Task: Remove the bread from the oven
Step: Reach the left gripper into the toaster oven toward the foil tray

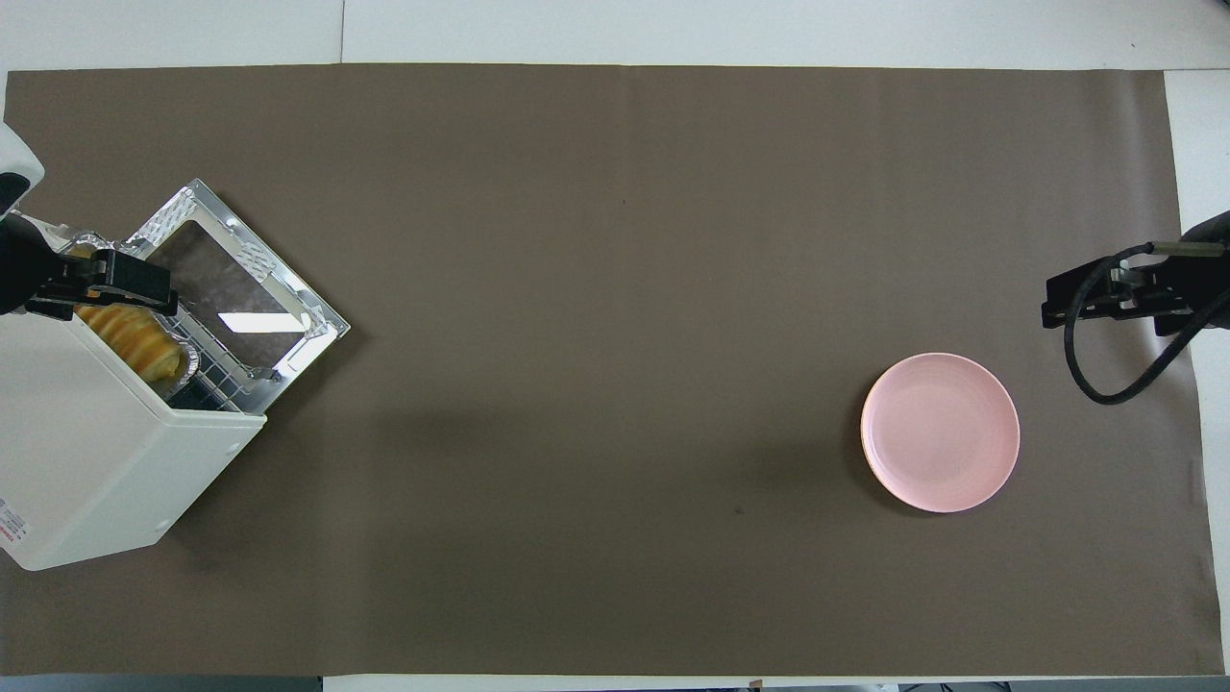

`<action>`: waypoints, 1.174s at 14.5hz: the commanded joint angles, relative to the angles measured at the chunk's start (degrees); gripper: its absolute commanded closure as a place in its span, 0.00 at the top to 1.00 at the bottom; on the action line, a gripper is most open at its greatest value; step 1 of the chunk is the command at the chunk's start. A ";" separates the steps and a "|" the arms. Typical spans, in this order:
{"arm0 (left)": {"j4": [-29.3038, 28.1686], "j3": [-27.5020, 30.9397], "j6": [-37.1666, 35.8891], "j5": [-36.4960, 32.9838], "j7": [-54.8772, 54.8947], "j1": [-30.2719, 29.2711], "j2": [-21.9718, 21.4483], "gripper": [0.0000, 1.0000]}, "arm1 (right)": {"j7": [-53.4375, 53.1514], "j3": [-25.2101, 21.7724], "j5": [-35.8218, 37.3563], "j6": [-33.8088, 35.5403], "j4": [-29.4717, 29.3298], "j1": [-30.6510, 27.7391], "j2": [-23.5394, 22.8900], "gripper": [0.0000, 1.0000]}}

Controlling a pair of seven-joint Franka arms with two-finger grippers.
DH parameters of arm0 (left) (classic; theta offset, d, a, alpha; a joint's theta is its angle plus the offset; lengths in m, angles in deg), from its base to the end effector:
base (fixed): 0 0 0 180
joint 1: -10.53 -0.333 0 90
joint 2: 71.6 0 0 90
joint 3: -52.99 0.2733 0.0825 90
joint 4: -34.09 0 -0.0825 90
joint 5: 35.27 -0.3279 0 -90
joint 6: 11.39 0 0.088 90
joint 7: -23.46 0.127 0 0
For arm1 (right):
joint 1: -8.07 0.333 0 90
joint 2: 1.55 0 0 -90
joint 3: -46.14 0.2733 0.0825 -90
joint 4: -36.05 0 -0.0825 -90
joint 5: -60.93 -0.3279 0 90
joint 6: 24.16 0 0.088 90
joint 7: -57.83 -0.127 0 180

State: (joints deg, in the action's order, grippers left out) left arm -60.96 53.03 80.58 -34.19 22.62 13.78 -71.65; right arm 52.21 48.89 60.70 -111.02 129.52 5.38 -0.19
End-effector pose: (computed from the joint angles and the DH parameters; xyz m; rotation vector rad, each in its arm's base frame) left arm 0.4964 -0.0302 0.5285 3.1229 -0.0628 -0.0836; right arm 0.4827 0.0013 0.5440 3.1329 -0.1522 -0.1439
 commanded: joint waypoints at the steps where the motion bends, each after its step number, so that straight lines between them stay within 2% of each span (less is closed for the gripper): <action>1: 0.04 -0.74 0.93 0.85 0.75 -1.22 0.23 1.00 | 1.41 0.68 0.76 0.64 0.22 -0.82 0.40 1.00; 12: 0.12 -0.74 0.40 0.85 -1.17 -1.13 -0.13 1.00 | 1.41 0.60 0.76 0.64 0.22 -0.82 0.40 1.00; 15: 0.92 -0.56 -0.47 0.41 -4.78 -0.35 2.15 1.00 | 1.41 0.68 0.67 0.64 0.22 -0.82 0.40 1.00; 17: 5.20 -0.47 -2.92 0.33 -7.49 0.44 6.79 1.00 | 1.41 0.68 0.76 0.64 0.22 -0.82 0.40 1.00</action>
State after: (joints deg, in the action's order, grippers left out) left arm -60.74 52.88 80.40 -34.17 18.38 13.81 -70.25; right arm 52.21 48.89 60.70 -111.02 129.52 5.38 -0.19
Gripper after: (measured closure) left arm 0.000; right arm 0.000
